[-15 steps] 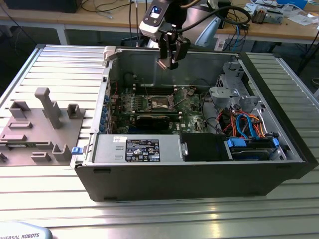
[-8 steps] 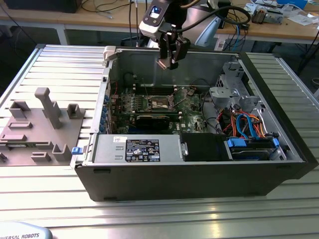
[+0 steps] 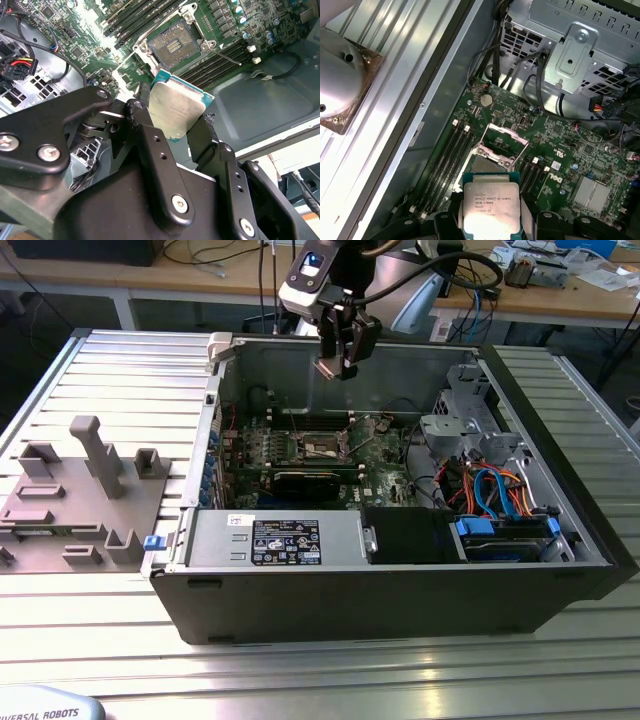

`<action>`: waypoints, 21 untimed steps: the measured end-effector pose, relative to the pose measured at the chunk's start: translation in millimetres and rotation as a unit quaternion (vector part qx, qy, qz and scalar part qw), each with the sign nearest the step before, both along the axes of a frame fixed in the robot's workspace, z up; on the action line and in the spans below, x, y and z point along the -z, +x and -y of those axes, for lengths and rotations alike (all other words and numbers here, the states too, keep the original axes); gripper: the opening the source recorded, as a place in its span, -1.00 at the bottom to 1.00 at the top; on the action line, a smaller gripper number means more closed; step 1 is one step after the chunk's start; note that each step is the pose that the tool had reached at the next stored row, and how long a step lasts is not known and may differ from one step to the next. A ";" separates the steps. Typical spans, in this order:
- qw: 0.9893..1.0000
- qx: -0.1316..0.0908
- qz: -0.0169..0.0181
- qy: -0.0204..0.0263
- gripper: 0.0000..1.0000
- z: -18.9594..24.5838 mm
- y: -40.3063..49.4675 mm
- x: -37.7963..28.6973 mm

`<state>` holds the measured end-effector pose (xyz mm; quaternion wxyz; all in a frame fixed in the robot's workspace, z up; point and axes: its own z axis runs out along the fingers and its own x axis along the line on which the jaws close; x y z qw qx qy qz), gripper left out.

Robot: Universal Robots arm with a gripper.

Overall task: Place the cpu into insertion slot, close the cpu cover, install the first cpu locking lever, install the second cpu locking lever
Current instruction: 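Place the cpu into insertion slot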

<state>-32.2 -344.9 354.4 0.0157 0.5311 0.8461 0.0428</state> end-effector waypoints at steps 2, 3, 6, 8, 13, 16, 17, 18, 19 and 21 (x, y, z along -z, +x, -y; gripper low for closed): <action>1.000 0.001 0.000 0.000 0.08 0.0 0.0 0.0; 1.000 0.001 0.000 0.000 0.08 0.0 0.0 0.0; 1.000 0.002 0.000 0.000 0.08 0.0 0.0 0.0; 1.000 0.003 0.000 0.000 0.08 0.0 0.0 0.0; 1.000 0.005 0.000 0.000 0.08 0.0 0.0 0.1; 1.000 0.006 0.000 0.000 0.08 0.0 0.0 0.1; 1.000 0.006 0.000 0.000 0.08 0.0 0.0 0.1; 1.000 0.007 0.000 0.000 0.08 0.0 0.0 0.1; 1.000 0.007 0.000 0.000 0.08 0.0 0.0 0.1; 1.000 0.007 0.000 0.000 0.08 0.0 0.0 0.1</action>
